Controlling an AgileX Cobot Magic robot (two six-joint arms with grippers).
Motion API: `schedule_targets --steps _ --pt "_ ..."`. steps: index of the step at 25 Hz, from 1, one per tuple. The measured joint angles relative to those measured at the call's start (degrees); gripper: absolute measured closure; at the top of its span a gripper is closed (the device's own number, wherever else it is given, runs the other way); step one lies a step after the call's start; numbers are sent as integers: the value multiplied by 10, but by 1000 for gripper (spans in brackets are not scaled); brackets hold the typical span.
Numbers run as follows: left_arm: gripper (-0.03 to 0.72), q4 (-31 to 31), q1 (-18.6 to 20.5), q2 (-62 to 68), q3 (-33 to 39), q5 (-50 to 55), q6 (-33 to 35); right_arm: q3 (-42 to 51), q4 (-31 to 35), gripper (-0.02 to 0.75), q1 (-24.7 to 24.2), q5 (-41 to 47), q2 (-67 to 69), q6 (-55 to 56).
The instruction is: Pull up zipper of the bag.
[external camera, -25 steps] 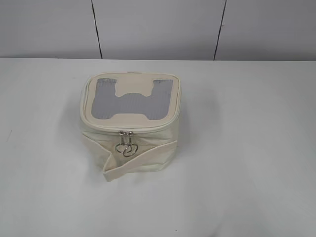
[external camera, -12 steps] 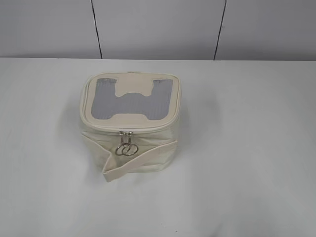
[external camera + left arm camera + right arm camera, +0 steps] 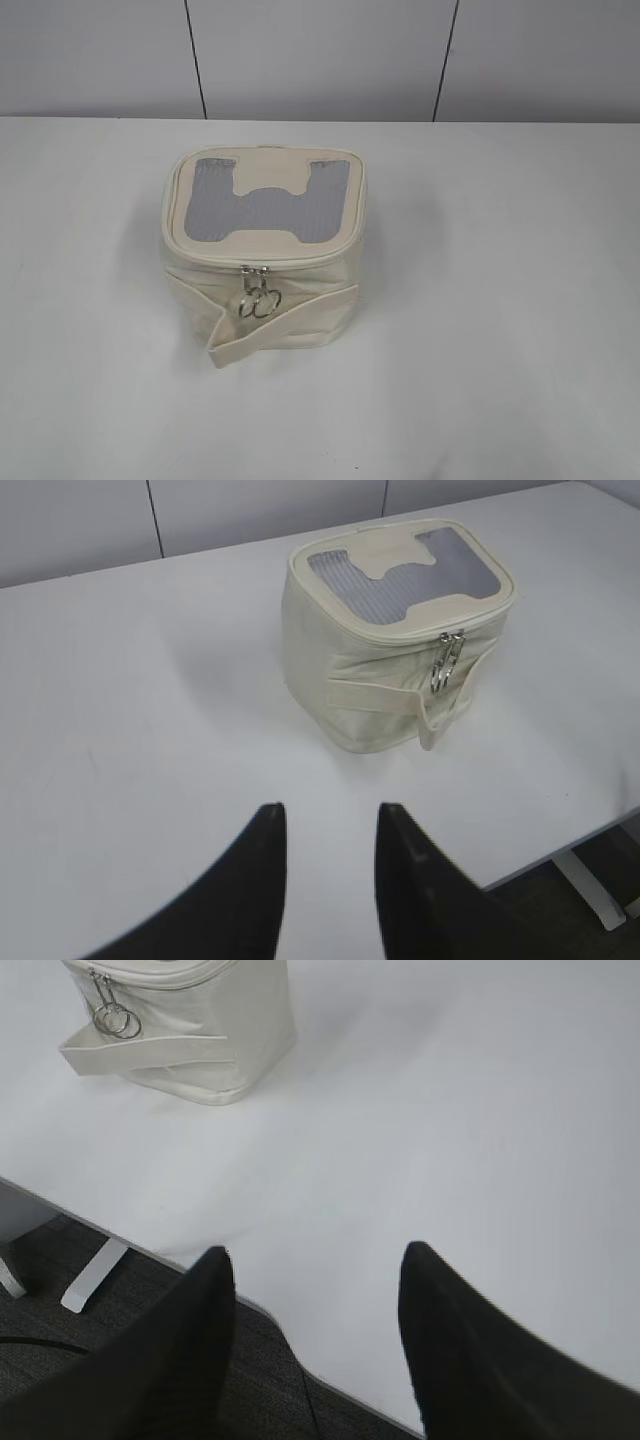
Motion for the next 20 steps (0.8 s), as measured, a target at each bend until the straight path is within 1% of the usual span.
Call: schedule_targets --steps 3,5,6,8,10,12,13,15,20 --pt "452 0 4 0 0 0 0 0 0 314 -5 0 0 0" --pt "452 0 28 0 0 0 0 0 1 314 -33 0 0 0" --pt "452 0 52 0 0 0 0 0 1 314 -54 0 0 0" --pt "452 0 107 0 0 0 0 0 1 314 -117 0 0 0" --pt "452 0 154 0 0 0 0 0 1 314 -180 0 0 -1" --pt "452 0 194 0 0 0 0 0 1 314 -241 0 0 -1" --pt "452 0 205 0 0 0 0 0 1 314 -261 0 0 -1" --pt "452 0 213 0 0 0 0 0 1 314 -292 0 0 -1" --pt "452 0 213 0 1 0 0 0 1 314 -299 0 0 -1"
